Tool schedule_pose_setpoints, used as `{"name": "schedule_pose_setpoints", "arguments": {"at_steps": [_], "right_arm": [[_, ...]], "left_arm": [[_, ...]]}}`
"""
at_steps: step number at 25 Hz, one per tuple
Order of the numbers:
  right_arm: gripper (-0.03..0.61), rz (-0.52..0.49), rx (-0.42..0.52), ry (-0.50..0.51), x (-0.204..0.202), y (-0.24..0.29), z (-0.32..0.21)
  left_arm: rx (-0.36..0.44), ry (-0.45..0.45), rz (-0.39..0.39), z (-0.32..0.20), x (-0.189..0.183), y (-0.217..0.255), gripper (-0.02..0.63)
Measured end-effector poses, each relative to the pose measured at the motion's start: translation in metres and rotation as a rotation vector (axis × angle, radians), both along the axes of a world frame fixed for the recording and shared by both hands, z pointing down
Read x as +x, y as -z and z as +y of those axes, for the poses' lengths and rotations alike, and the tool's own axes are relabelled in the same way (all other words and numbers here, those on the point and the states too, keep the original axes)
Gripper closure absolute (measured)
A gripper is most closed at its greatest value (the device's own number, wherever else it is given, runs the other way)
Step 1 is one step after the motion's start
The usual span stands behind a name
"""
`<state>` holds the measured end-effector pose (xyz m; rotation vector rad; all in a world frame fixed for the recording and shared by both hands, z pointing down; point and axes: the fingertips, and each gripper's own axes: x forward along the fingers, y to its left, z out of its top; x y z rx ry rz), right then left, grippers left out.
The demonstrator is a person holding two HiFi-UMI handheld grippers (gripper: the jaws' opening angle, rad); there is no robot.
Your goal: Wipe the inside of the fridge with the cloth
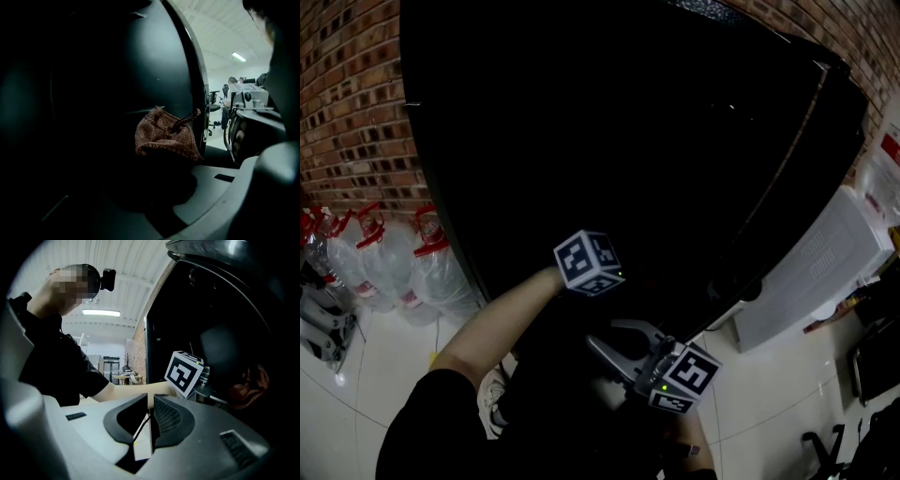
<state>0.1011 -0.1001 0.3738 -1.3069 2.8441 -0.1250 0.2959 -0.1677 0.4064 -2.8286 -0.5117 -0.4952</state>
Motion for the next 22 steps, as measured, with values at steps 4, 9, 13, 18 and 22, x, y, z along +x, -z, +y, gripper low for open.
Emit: {"name": "schedule_pose_setpoints", "arguments": {"at_steps": [4, 9, 13, 18, 22], "right_arm": [[0.532, 0.001, -0.006, 0.003, 0.007, -0.004, -0.004], [0.533, -0.021, -0.011, 0.001, 0.013, -0.011, -0.008], [0.532, -0.043, -0.015, -0.001, 0.019, -0.013, -0.012], [0.532, -0.050, -0.012, 0.007, 0.020, -0.017, -0.014], [0.532, -0.053, -0.027, 0.000, 0.024, -0.020, -0.015]], "left_arm": [[-0.019, 0.143, -0.022, -0.047, 0.018, -0.006, 0.552], [-0.044, 0.242, 0.000, -0.076, 0.031, -0.010, 0.552], [-0.049, 0.256, 0.004, -0.087, 0.038, -0.011, 0.552], [-0.061, 0.299, 0.037, -0.108, 0.043, -0.015, 0.552], [-0.079, 0.325, 0.059, -0.121, 0.050, -0.020, 0.552]]}}
